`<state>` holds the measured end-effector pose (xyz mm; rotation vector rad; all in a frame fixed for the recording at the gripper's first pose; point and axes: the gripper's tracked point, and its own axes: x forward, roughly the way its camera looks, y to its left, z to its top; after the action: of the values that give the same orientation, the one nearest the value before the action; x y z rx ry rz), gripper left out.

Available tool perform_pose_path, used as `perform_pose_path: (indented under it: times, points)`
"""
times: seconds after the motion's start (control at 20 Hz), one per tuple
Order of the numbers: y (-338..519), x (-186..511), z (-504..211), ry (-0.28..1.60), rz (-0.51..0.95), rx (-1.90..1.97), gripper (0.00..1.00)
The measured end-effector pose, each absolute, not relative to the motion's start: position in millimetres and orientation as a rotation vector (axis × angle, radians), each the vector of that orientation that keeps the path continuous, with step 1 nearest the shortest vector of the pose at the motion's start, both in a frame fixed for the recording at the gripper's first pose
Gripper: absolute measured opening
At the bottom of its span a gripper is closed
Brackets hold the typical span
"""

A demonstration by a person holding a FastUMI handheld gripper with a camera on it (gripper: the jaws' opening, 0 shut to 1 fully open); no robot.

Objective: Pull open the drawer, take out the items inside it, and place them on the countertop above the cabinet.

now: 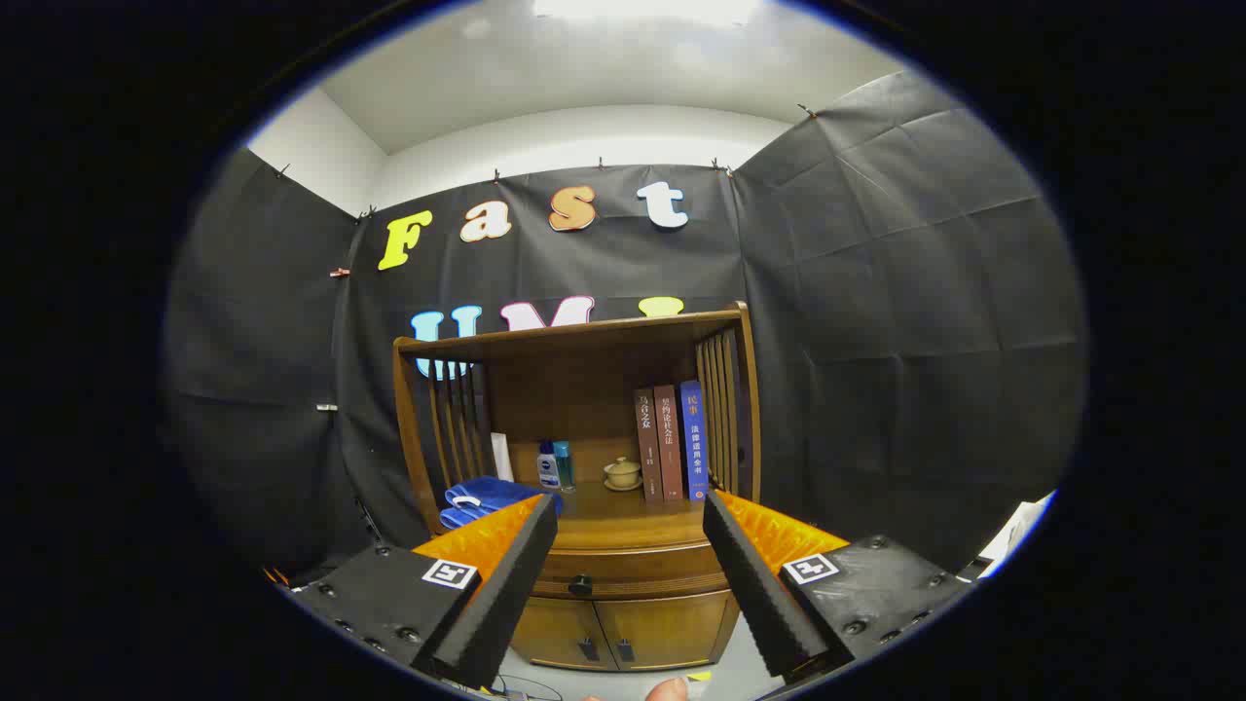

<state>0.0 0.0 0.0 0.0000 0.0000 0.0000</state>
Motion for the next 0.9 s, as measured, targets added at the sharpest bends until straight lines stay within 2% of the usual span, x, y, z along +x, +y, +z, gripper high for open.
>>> perform_pose_path:
  times: [0.9]
  points:
    - [6.7,3.3,-4.2,0.001,0.004,-0.012,0.98]
